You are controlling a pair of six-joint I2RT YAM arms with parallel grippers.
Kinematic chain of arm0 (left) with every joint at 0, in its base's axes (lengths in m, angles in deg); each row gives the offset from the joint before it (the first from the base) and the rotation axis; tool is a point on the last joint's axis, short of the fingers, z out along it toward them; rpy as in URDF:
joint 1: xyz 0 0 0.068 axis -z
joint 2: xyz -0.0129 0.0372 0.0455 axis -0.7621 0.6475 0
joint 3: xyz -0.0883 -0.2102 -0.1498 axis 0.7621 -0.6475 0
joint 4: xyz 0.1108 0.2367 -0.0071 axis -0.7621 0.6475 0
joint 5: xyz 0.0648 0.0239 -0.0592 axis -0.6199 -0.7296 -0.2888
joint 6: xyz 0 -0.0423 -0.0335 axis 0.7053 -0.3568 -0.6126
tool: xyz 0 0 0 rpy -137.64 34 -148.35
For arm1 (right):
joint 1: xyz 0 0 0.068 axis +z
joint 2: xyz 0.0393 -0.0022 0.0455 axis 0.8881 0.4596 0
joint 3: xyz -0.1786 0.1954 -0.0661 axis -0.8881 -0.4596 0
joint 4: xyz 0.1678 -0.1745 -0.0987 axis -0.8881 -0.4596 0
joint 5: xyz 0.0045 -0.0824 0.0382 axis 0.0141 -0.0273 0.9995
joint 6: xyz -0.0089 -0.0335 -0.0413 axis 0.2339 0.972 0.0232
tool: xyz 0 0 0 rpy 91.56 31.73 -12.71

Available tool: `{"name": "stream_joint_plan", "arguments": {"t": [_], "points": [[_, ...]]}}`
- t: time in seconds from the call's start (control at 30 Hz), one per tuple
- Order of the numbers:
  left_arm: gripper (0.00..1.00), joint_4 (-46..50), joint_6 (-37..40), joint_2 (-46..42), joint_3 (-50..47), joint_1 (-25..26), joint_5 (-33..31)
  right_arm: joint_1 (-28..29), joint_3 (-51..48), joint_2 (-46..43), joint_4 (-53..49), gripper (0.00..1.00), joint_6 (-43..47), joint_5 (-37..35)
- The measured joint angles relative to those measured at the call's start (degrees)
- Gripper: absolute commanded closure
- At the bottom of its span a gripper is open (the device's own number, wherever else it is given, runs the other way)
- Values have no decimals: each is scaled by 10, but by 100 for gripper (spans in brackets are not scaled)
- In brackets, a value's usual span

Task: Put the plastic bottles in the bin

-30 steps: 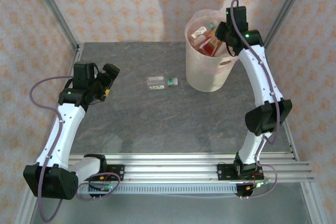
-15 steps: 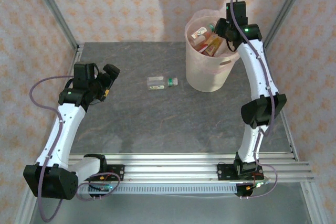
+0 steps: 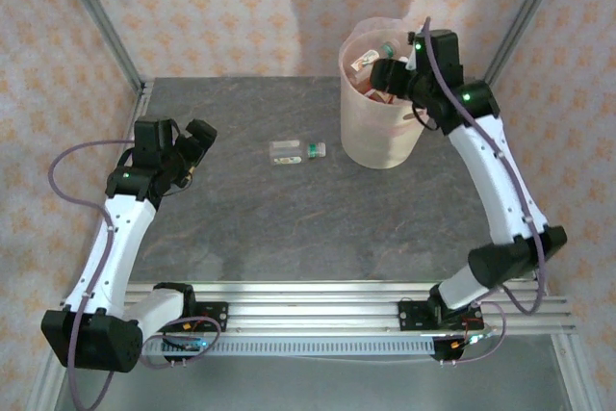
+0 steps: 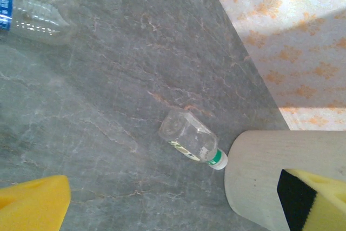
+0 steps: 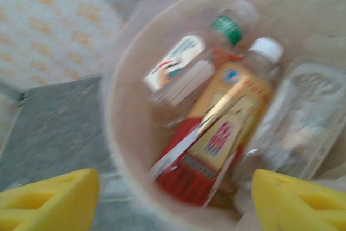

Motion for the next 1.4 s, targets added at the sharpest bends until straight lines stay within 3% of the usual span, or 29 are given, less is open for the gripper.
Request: {"name": "stream_joint_plan", "arguments": {"t": [0.13,0.33,0.57,0.87,1.4], "points": [[0,7,0,-9,-15,0,-16,75,-40,-43,19,1,29,-2],[0,16,-4,-25,-22,0,-48,165,-58,-15,29,1,87,-3],[0,42,-26,-75,-42,0,-114,229,-9,142,4,1,172,-11],[0,48,-45,-123,-70,0,-160,236,85,315,-42,1,266,-22],[0,49,-45,-98,-70,0,-156,227,234,489,-60,1,420,-14]]}}
